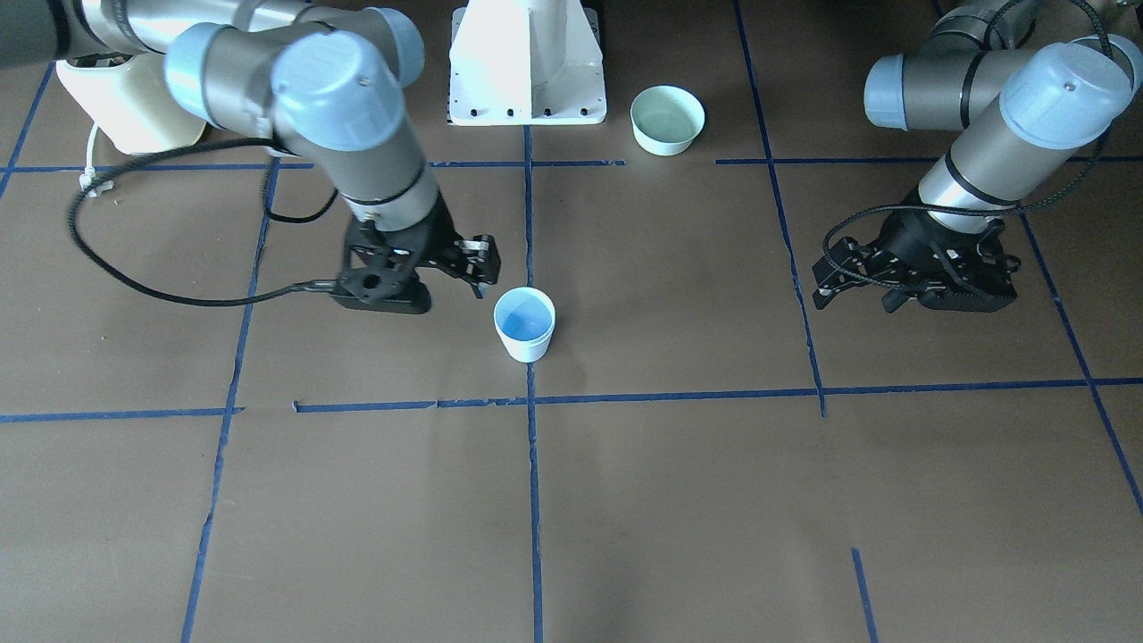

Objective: Stack blue cups with both arms

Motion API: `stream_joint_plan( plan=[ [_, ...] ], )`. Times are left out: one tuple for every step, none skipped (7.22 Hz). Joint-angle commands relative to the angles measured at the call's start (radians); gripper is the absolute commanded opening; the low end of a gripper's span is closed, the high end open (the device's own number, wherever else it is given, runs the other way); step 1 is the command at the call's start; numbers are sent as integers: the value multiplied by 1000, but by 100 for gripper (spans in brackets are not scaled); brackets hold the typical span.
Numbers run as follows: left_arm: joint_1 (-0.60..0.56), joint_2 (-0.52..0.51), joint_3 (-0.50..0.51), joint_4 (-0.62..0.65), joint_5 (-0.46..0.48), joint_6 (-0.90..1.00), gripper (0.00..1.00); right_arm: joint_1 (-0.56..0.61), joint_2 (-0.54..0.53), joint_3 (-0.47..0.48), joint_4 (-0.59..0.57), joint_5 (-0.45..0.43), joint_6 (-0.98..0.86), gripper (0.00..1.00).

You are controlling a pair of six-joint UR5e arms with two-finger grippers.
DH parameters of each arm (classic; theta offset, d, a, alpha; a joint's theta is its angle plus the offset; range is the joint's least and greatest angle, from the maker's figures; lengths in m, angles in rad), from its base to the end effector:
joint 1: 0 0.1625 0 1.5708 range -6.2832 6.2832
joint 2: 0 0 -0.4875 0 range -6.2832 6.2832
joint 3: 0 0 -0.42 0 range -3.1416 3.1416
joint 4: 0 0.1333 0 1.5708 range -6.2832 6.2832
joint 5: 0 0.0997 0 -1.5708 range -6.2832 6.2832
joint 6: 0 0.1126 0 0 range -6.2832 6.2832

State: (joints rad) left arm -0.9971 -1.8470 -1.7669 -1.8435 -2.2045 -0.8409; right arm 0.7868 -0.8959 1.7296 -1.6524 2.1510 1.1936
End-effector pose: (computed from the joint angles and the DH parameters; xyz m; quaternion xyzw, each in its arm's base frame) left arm 0.2924 -0.5752 0.4396 0.0743 0.4453 -0.0055 0.8923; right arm -0.4606 -0.5632 0.2328 -0.0288 -0.4402 0.0784 0.8940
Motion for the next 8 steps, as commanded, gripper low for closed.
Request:
stream_joint_plan(
  plan=[
    [-114,84,17,6,-3,276,100,183,-260,148,3,102,-293,100],
    [-183,104,38,35,-3,416,100,277,-356,142,6,116,-501,100],
    [-255,104,46,134,-3,594,100,354,-459,131,6,112,-716,100],
    [-337,104,58,241,-6,756,100,436,-494,82,6,127,-871,100],
    [-436,104,108,298,-86,902,100,503,-517,8,8,150,-999,100],
    [-509,104,185,299,-174,992,100,549,-521,-54,8,156,-1081,100],
    [-541,103,202,337,-175,1076,100,595,-522,-100,8,174,-1124,100],
    [-560,103,219,393,-170,1111,100,632,-520,-143,10,208,-1140,100]
  ],
)
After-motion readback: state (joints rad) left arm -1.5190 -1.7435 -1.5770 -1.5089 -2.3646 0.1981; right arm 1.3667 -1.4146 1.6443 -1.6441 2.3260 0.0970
